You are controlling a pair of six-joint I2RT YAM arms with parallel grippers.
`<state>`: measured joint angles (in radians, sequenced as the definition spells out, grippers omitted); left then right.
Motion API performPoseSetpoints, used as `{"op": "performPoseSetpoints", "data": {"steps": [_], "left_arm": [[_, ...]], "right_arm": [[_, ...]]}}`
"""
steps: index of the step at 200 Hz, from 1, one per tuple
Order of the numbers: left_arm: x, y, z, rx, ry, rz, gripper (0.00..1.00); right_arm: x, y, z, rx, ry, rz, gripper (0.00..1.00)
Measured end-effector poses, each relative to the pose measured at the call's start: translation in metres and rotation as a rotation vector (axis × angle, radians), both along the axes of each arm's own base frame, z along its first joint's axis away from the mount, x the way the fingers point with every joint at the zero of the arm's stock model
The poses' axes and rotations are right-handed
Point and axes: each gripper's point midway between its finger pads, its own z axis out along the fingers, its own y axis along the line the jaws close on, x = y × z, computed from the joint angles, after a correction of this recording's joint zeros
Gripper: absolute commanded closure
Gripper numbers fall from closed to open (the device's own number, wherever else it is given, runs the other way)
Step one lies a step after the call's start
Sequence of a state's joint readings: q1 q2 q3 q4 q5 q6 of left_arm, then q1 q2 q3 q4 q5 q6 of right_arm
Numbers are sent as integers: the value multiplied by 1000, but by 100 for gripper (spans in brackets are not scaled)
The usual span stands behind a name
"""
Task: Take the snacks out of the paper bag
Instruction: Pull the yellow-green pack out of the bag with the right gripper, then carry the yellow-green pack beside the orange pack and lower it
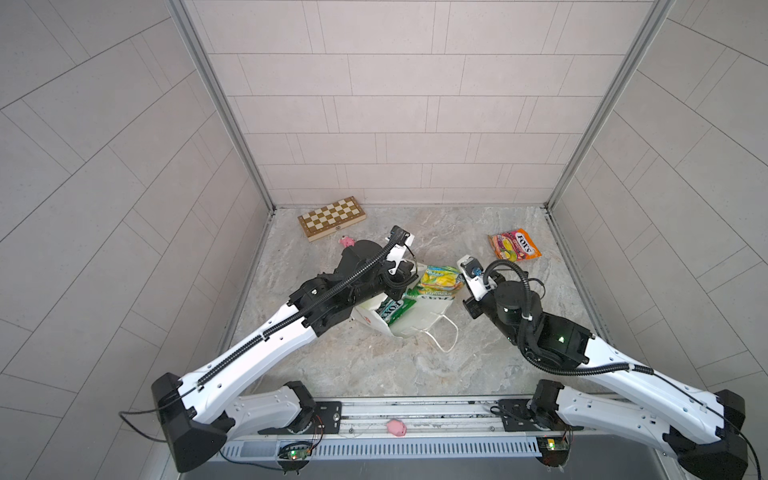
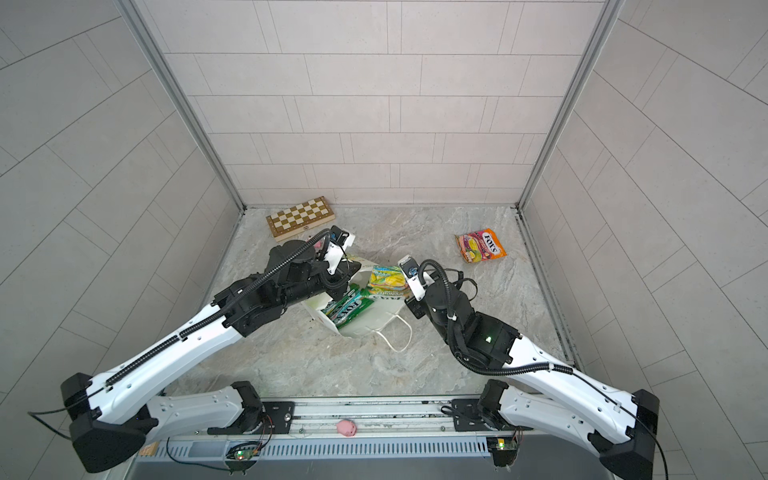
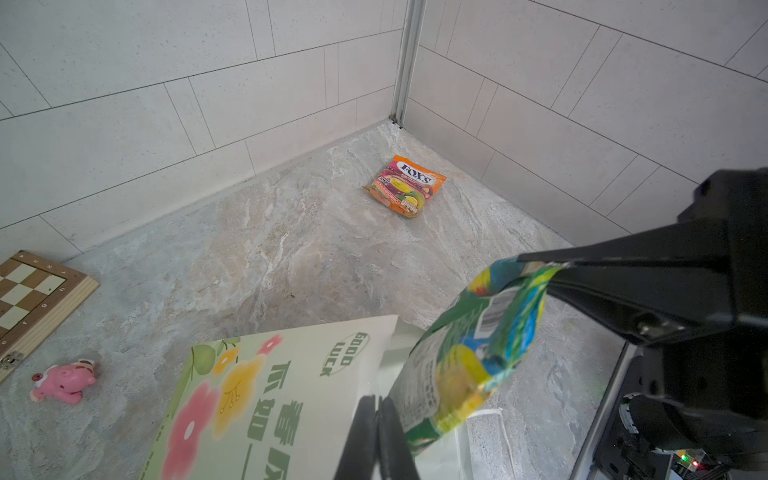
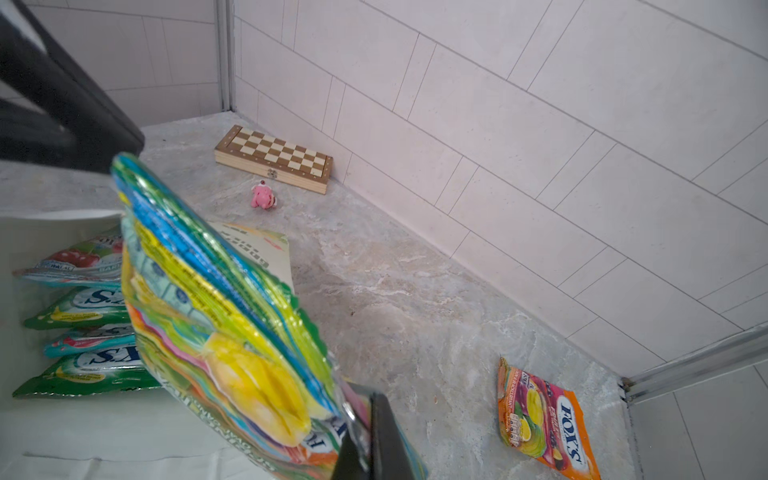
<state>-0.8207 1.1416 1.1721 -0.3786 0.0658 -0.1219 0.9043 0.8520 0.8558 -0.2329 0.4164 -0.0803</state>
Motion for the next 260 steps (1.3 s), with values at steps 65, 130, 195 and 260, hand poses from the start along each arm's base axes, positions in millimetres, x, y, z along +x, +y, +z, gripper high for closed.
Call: {"op": "performPoseSetpoints", "data": {"steps": [65, 130, 195, 260], "left_arm": [[0, 0, 0, 0, 1, 1, 100], [1, -1, -2, 4, 4, 1, 100], [1, -1, -3, 5, 5, 1, 100], [1, -1, -3, 5, 5, 1, 100]], "right_arm": [[-4, -32, 54, 29, -90, -103, 100], [12, -88, 50, 29, -67, -328, 100], [29, -181, 8, 98, 90, -648, 100], [47, -213, -93, 194, 383, -760, 100]]}}
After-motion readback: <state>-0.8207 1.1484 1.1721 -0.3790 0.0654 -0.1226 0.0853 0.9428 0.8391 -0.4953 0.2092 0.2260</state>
